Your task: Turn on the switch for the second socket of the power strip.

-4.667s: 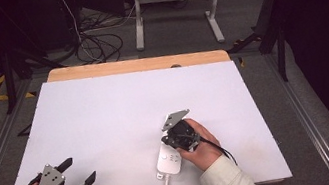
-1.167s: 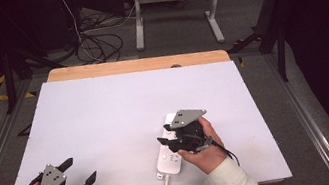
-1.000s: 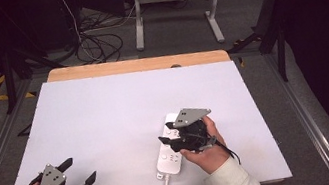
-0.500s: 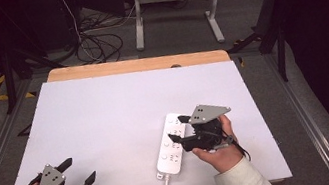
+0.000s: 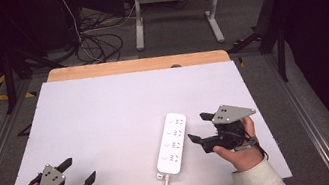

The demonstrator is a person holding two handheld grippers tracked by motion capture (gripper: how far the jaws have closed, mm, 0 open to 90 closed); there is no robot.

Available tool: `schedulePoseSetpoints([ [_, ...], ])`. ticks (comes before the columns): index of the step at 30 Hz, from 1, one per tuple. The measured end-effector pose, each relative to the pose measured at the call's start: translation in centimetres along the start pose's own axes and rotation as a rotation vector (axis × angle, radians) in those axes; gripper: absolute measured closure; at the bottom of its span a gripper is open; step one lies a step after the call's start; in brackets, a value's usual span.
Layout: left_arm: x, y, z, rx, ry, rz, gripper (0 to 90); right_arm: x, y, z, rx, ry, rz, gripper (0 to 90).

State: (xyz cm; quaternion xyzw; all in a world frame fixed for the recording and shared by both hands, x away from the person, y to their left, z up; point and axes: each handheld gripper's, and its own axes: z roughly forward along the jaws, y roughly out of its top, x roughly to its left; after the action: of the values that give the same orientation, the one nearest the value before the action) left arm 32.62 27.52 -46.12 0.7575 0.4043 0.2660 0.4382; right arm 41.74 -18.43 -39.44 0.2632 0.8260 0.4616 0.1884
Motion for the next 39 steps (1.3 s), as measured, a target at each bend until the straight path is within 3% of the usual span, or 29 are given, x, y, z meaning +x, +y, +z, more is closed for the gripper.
schedulePoseSetpoints([
  [8, 0.0, 0.0, 0.0, 0.001, -0.001, -0.004, 15.7, -1.1, -1.7, -1.1, -0.001, 0.029, 0.053, 16.9],
  [21, 0.0, 0.0, 0.0, -0.002, -0.004, -0.007, 15.7, -2.0, -4.8, -1.2, 0.022, 0.077, 0.114, 12.1],
  [33, 0.0, 0.0, -0.1, -0.012, -0.008, -0.004, 15.5, -2.1, -7.5, -1.0, -0.004, 0.069, 0.084, 12.1],
  [39, 0.0, 0.0, -0.1, -0.017, -0.007, -0.005, 15.6, -2.2, -9.1, -0.7, 0.026, 0.070, 0.080, 12.1],
])
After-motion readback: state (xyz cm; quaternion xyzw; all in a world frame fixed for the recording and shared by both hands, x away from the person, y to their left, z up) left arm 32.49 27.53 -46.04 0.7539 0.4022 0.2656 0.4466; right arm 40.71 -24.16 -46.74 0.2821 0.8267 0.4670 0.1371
